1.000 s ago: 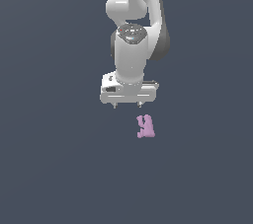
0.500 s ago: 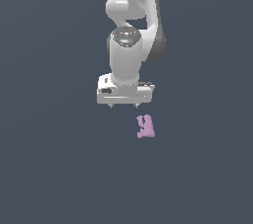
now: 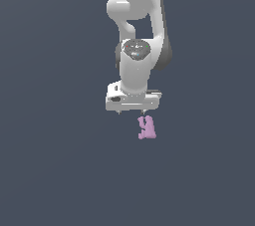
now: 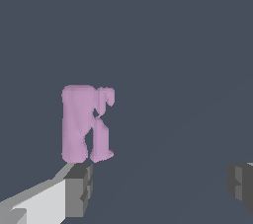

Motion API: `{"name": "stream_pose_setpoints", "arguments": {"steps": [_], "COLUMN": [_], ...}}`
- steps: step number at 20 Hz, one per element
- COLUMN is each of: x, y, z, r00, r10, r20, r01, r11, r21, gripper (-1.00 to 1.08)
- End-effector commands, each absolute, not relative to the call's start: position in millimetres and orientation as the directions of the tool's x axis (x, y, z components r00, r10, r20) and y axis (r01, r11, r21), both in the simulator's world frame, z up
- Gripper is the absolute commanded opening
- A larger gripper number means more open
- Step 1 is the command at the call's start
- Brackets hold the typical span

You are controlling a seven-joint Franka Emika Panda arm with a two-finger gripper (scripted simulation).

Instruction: Pick up the object and move it to a goal position.

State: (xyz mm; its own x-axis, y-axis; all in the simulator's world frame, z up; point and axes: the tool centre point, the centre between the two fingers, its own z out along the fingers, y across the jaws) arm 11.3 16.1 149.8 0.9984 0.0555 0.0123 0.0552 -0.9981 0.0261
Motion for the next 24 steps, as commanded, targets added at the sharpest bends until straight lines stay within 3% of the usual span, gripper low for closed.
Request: {"name": "stream_pose_setpoints", "arguments": {"steps": [1,11,24], "x": [13,15,14], "y": [31,85,92], "z": [134,75,52], "r00": [0.998,0.998,0.998], "r10": [0.057,0.056,0.057], "r20": [0.010,0.001,-0.001], "r01": [0.057,0.056,0.057], "r11": [-0.998,-0.998,-0.998], "r21": [0.021,0.002,0.000], "gripper": [1.00,1.00,1.00]}}
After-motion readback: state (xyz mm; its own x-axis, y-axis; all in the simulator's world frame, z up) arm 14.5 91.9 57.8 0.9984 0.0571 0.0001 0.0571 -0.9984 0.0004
